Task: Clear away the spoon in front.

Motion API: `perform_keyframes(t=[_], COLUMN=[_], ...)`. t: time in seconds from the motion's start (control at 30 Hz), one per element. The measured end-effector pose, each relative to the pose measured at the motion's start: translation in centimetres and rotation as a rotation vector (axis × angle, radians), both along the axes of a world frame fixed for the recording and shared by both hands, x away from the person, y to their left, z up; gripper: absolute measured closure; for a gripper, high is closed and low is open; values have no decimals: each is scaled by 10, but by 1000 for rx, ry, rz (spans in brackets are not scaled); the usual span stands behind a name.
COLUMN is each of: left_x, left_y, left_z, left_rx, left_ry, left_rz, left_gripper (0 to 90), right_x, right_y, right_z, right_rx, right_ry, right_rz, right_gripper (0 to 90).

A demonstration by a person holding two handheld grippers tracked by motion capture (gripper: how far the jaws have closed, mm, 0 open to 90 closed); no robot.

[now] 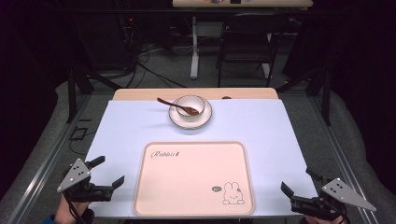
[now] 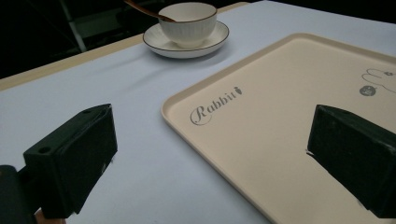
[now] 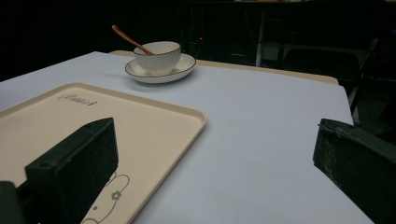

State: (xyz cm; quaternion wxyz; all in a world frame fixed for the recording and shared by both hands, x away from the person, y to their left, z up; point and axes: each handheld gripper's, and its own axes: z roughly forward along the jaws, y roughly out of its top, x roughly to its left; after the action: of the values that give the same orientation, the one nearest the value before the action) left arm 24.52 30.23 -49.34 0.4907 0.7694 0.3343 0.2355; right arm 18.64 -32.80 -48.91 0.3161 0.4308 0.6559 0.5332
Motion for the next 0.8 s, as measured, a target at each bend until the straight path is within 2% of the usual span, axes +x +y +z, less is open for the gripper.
perform_keyframes(t=[0.27, 0.53, 0.8], left_x=[0, 1, 1], left_y=[-1, -4, -6], left_z=[0, 0, 0], left_rx=[5, 47, 62], left_ry=[5, 22, 22], left_rz=[1, 4, 7], left_gripper=[6, 1, 0], right_x=[0, 0, 0], right_y=[0, 0, 0], right_z=[0, 0, 0], right_rx=[5, 1, 4], right_ry=[2, -2, 3], right_rz=[-2, -2, -1], right_gripper=[0, 0, 0])
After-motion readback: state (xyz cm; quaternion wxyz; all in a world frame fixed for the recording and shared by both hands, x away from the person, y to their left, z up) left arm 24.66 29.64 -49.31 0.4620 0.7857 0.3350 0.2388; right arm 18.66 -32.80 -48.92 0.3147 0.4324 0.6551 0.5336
